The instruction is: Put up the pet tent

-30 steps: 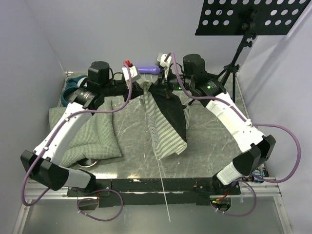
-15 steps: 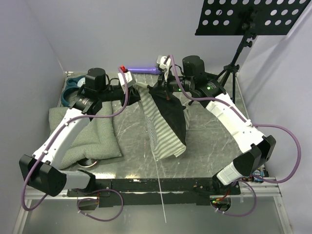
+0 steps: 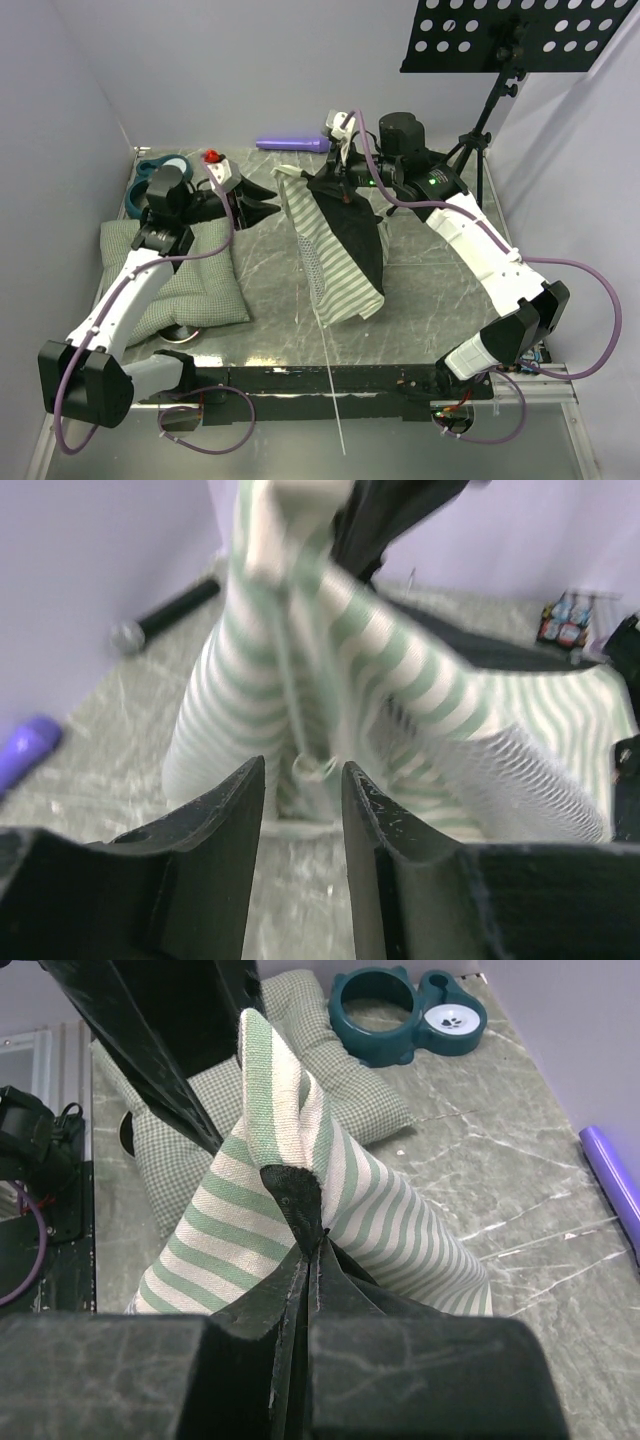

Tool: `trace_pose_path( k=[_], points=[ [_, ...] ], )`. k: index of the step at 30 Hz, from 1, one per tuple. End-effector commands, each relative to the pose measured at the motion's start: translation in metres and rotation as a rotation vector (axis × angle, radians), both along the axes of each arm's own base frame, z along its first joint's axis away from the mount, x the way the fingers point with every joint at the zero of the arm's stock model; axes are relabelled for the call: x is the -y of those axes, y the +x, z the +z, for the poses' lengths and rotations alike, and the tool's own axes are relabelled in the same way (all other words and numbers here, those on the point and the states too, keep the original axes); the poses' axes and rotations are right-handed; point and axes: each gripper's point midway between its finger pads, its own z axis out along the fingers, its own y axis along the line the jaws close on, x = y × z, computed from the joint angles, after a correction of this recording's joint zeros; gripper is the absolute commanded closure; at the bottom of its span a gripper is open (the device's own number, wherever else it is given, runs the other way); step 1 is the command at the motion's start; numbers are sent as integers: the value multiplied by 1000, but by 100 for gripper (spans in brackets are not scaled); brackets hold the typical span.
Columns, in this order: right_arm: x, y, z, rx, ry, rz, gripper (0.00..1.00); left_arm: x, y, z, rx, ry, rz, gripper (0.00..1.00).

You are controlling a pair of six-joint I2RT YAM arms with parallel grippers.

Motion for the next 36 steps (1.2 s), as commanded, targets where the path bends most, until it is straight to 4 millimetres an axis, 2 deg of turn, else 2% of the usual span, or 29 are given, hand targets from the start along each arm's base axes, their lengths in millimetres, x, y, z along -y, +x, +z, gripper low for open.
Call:
trace_pose_path(
  k=[1,10,18,22,27,31,36],
  points=[
    [10,-5,33,54,51,-19,100,6,-14,46,105,-112,-62,60],
    [9,-5,39,61,62,-15,100,9,-4,46,76,-153,-58,74],
    [8,-6,38,53,62,-9,100,19,-4,47,76,-165,-82,78],
    [9,-5,37,50,58,-15,100,26,-10,49,75,-151,-114,99],
    [13,-2,53,47,104,-74,99,31,-12,36,31,-89,-104,99],
    [17,-3,73,81,169,-105,98,32,-3,18,-95,-37,-79,99],
    [15,-4,72,87,153,-82,97,37,4,5,-157,38,-87,99]
  ],
)
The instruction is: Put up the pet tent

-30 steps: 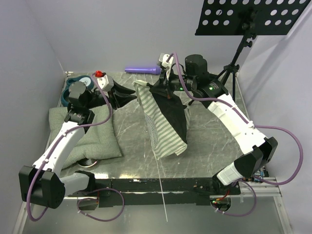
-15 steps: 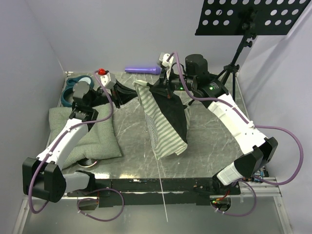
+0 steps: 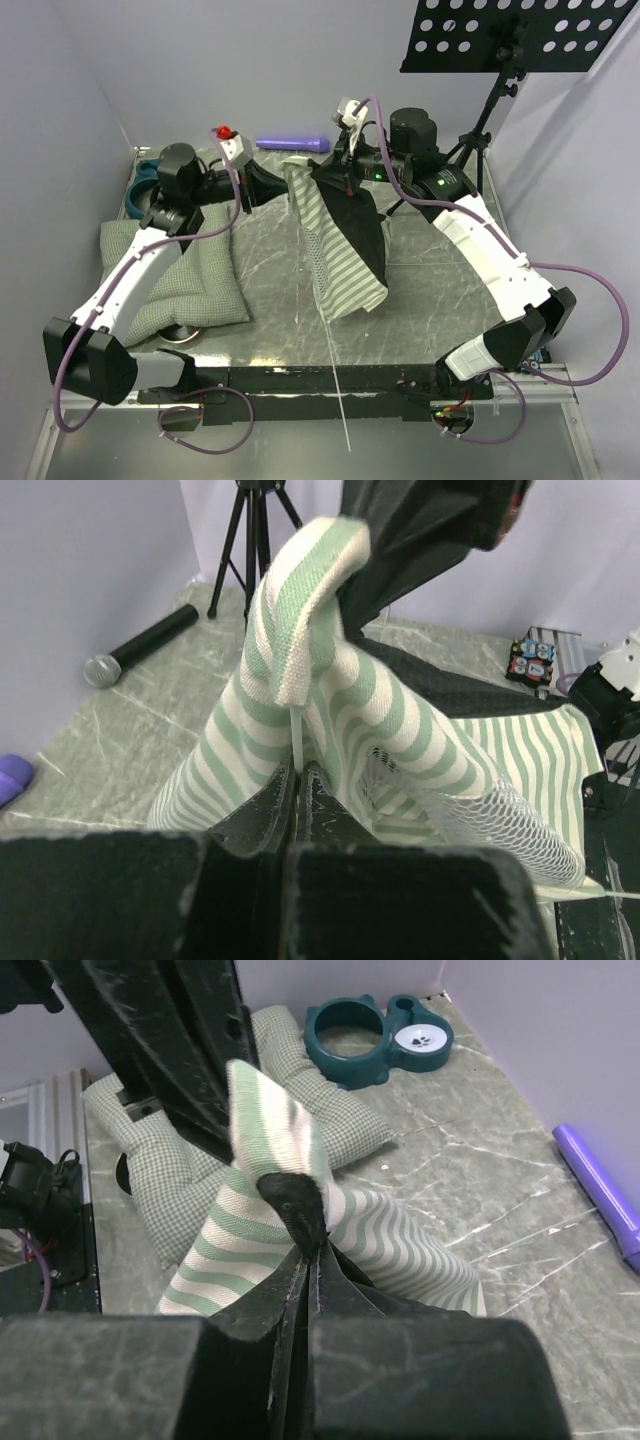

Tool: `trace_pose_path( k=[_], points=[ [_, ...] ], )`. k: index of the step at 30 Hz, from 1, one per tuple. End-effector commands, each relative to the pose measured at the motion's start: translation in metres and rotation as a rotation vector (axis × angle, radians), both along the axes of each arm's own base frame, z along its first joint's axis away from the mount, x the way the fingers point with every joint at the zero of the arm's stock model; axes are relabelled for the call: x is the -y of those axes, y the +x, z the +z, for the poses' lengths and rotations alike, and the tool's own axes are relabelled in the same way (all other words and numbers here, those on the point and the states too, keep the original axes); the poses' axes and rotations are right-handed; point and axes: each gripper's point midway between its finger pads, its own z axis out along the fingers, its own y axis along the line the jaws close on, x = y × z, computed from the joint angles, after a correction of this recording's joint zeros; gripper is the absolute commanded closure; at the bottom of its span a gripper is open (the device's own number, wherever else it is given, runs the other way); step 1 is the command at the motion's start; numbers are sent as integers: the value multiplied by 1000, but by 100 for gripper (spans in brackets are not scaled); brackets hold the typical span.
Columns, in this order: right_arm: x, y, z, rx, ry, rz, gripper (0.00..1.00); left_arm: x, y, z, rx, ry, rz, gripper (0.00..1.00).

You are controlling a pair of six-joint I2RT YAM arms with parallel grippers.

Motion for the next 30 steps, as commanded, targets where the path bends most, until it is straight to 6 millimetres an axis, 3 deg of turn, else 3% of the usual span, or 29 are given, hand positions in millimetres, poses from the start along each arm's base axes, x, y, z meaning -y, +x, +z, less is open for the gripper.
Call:
trace_pose_path(
  k=[1,5,10,19,30],
  points=[
    [7,-10,47,115,76,1,94,11,-2,-30,-114,108,-39,99],
    [7,-10,49,122,78,5,87,16,0,-40,-145,153,-56,99],
    [9,-9,58,149,96,-11,87,20,-2,-46,-142,165,-68,99],
    [-2,-8,60,140,100,42,100,29,-6,-52,-132,206,-91,99],
    [4,-26,6,181,-121,172,100,28,-6,-43,-145,207,-80,99]
  ],
)
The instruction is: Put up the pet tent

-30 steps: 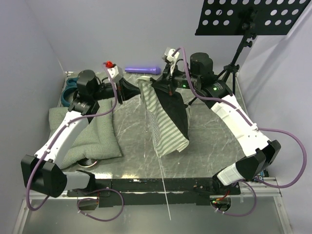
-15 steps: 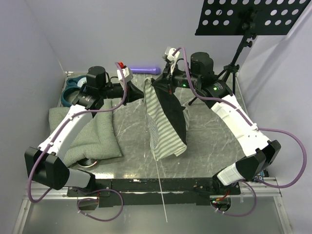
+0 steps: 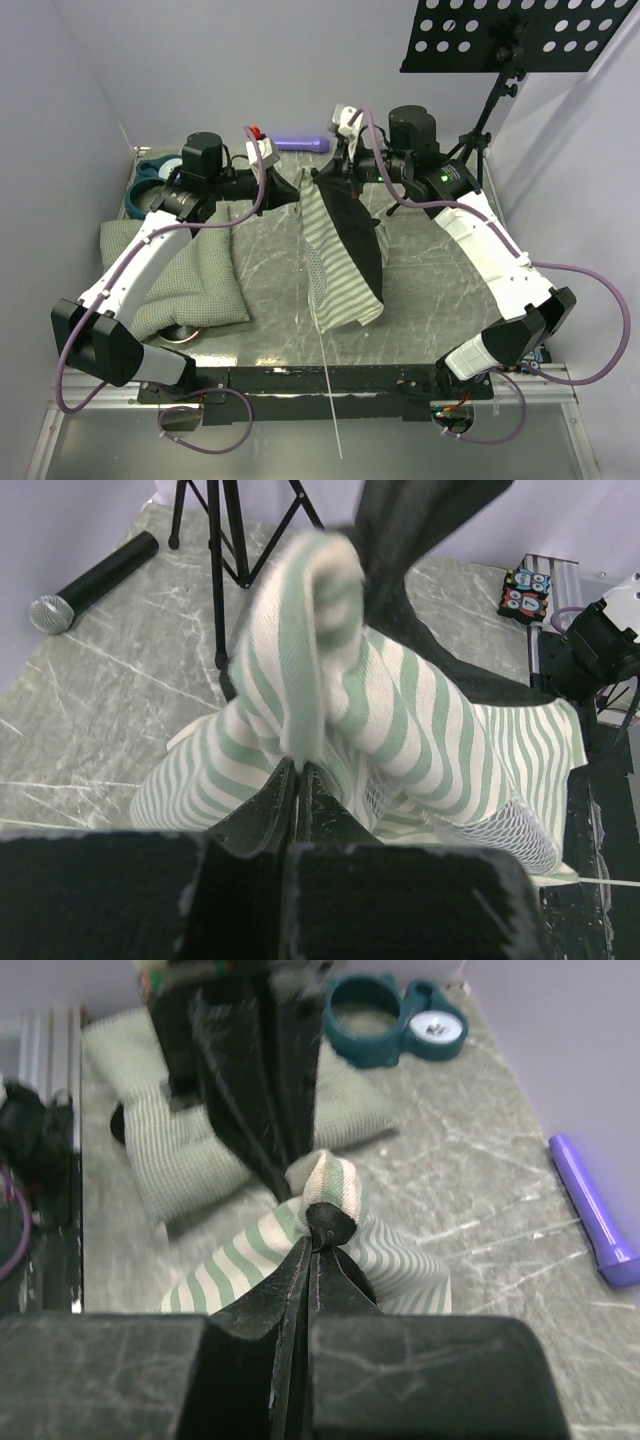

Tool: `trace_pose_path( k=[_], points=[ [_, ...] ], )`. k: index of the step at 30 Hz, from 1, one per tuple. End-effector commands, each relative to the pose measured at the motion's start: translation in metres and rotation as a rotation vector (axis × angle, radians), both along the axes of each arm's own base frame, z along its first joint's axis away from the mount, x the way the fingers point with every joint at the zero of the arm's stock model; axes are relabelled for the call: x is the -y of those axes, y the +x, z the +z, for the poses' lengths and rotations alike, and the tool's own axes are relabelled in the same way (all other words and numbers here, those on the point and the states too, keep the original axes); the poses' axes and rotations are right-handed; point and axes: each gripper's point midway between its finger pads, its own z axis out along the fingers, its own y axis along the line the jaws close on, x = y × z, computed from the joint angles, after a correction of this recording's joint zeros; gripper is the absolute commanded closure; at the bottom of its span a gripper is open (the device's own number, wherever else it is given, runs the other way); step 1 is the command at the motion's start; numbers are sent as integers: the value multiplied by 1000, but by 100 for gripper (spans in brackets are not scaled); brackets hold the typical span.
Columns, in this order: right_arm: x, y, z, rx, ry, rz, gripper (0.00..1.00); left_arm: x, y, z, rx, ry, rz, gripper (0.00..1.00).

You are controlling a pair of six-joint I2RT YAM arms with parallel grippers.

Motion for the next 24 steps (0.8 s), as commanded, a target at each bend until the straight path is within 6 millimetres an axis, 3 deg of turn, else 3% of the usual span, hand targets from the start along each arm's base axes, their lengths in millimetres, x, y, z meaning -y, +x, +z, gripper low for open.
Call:
trace_pose_path(
  k=[1,5,9,12,16,22,24],
  points=[
    [5,-17,3,104,-64,92,100,7,-9,-13,-68,36,-25,99],
    [6,-21,1,99,-74,100,100,6,-9,-13,-63,38,-25,99],
    [1,-12,1,63,-81,96,100,14,-13,-21,-63,67,-54,99],
    [1,-7,10,74,-76,89,100,15,-16,-28,-46,94,-57,99],
    [0,-16,11,58,-80,119,100,16,-14,-30,-57,90,-47,99],
    [-16,-30,-3,53,-80,160,100,-4,-9,2,-59,-53,2,99],
    [-27,-29,-2,35,-58,156,88,-13,-9,9,-40,-83,34,99]
  ],
)
